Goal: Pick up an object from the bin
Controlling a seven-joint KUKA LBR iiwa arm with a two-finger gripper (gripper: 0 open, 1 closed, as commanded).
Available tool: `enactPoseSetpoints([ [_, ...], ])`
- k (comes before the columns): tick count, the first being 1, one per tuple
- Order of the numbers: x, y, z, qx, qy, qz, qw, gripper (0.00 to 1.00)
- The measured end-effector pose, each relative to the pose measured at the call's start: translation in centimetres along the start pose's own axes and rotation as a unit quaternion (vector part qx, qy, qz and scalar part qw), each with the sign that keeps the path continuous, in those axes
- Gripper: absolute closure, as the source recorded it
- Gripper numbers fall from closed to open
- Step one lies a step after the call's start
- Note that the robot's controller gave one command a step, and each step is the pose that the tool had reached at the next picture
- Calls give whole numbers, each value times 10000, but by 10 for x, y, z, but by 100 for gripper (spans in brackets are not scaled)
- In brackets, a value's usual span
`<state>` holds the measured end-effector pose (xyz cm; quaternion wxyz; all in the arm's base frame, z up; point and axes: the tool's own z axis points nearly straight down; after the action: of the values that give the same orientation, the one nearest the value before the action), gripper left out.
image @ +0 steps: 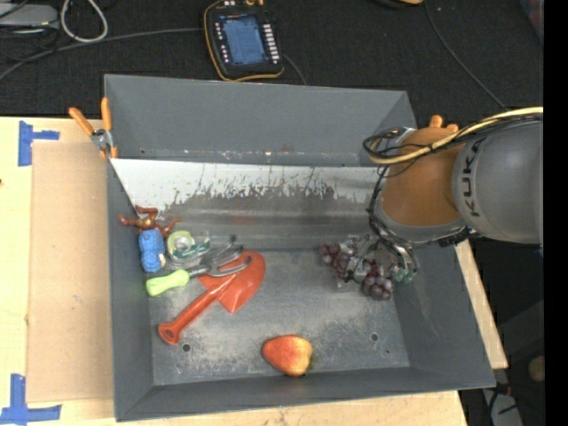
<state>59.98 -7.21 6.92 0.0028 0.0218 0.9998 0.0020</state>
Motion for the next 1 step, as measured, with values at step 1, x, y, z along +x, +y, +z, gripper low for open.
enactPoseSetpoints([
  [1, 1, 0, -10, -3, 12, -2, 10000, 100],
])
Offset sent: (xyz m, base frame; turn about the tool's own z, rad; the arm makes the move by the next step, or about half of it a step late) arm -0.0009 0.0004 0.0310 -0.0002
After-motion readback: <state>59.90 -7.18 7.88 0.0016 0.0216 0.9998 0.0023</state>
